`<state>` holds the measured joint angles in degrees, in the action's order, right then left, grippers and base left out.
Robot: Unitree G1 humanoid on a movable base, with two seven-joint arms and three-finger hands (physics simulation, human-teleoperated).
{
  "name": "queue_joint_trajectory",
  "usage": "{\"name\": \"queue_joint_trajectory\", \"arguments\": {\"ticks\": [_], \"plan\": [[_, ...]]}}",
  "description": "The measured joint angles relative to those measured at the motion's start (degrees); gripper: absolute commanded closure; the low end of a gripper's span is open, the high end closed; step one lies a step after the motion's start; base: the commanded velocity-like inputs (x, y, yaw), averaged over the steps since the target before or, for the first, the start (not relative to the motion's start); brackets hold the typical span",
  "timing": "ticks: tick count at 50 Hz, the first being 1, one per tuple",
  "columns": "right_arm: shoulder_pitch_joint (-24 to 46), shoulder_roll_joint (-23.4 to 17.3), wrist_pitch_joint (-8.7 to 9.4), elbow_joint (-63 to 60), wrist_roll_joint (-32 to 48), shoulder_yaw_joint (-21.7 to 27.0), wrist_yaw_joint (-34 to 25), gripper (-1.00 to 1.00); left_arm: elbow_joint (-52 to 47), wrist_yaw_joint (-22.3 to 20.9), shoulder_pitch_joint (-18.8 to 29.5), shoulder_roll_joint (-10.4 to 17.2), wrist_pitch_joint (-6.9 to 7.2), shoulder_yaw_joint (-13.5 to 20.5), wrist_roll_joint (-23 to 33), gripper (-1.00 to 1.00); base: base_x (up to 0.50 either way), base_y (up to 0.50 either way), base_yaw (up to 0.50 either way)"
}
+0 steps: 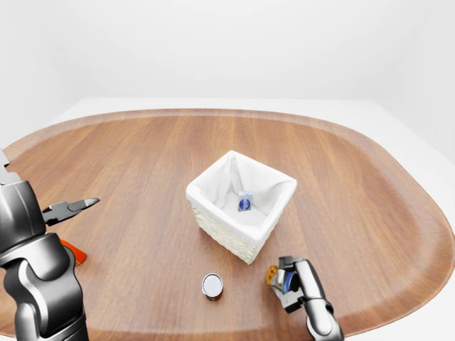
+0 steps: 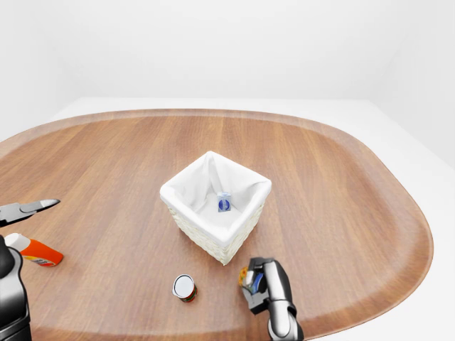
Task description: Pick up the alphabet soup and the cream cheese box, and put them in the basket.
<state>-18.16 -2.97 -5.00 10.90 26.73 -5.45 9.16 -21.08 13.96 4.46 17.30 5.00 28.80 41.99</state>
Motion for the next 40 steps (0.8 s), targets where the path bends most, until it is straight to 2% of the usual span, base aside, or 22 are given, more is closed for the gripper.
{"name": "queue_joint_trajectory", "arguments": {"ticks": [40], "plan": [[-3.14, 2.89, 0.00, -27.99, -4.92, 9.86, -10.37, 1.00, -0.61, -0.41, 0.04, 0.02, 0.00, 0.13, -0.11, -1.00, 0.00, 0.00, 0.00]]}}
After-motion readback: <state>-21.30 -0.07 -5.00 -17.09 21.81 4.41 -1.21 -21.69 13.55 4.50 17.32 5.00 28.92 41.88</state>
